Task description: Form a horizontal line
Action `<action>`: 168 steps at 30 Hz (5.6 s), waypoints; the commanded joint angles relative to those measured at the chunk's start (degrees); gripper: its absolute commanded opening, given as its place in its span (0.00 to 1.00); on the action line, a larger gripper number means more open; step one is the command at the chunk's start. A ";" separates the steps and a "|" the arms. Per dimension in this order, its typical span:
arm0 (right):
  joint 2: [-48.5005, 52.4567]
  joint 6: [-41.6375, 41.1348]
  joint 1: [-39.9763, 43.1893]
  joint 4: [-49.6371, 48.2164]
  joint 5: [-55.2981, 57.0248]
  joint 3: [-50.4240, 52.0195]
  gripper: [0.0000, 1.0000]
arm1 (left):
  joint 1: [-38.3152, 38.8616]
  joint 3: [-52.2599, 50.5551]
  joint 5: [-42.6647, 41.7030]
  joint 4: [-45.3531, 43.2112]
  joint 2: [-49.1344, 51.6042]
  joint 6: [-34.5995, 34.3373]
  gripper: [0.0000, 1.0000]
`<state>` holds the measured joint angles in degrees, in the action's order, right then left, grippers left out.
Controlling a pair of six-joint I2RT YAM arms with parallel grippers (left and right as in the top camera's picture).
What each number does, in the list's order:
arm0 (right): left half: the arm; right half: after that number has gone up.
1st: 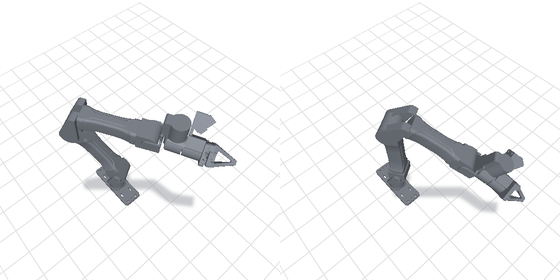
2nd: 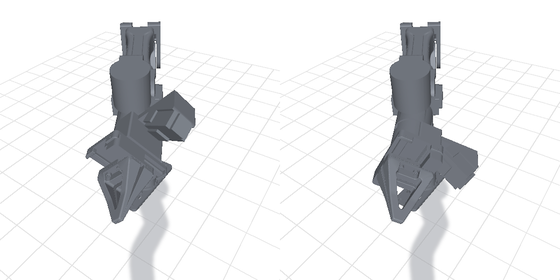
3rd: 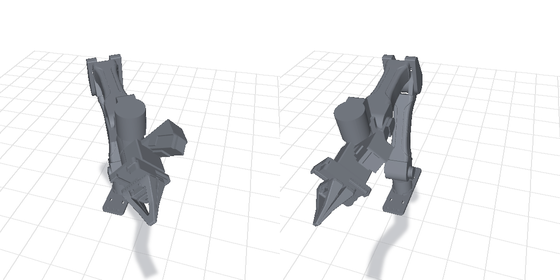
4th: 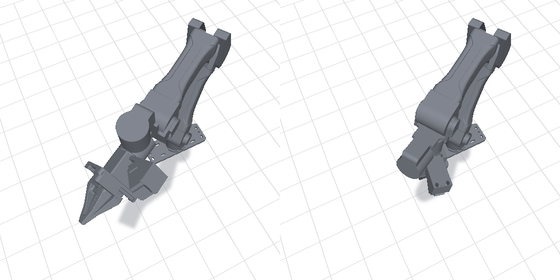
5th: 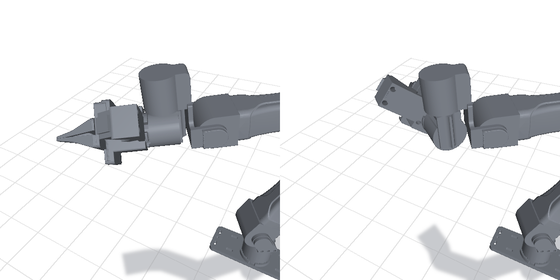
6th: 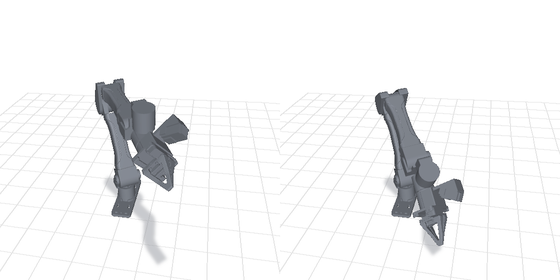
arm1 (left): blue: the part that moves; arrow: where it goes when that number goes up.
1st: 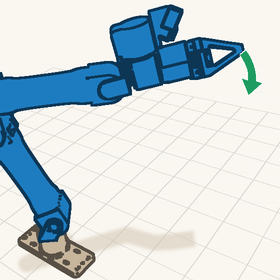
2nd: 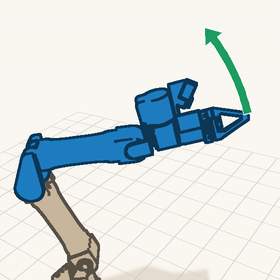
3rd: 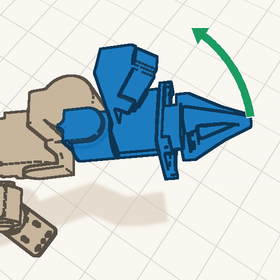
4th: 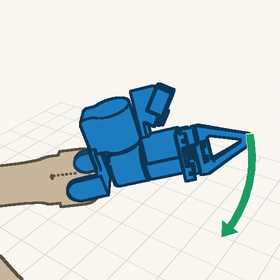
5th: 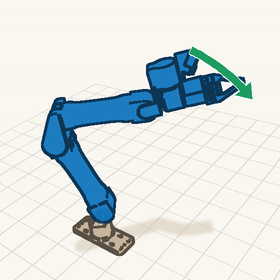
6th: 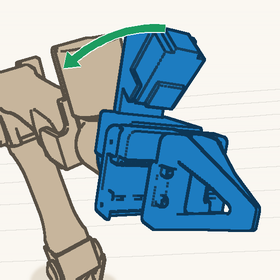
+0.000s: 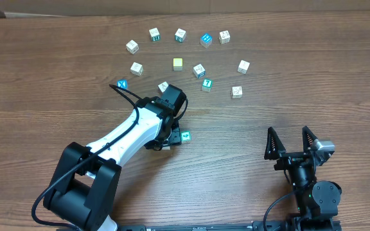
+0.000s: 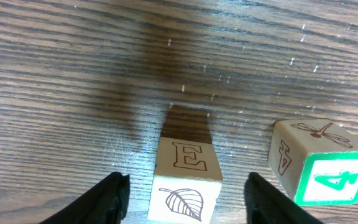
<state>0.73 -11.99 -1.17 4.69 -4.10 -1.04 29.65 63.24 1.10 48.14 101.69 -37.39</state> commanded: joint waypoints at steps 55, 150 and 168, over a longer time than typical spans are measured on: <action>-0.57 0.07 0.17 -0.26 -0.07 0.57 1.00 | 0.37 -2.40 -0.74 -3.87 -0.11 -2.93 0.25; -0.57 0.07 0.17 -0.26 -0.07 0.57 1.00 | 0.33 -2.40 -0.70 -7.98 -0.11 1.18 0.33; -0.57 0.07 0.17 -0.26 -0.07 0.57 1.00 | -0.83 -0.94 -0.70 -7.21 -0.15 1.22 0.72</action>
<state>0.73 -11.99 -1.17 4.69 -4.10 -1.04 29.56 61.21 -0.21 40.53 101.69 -36.97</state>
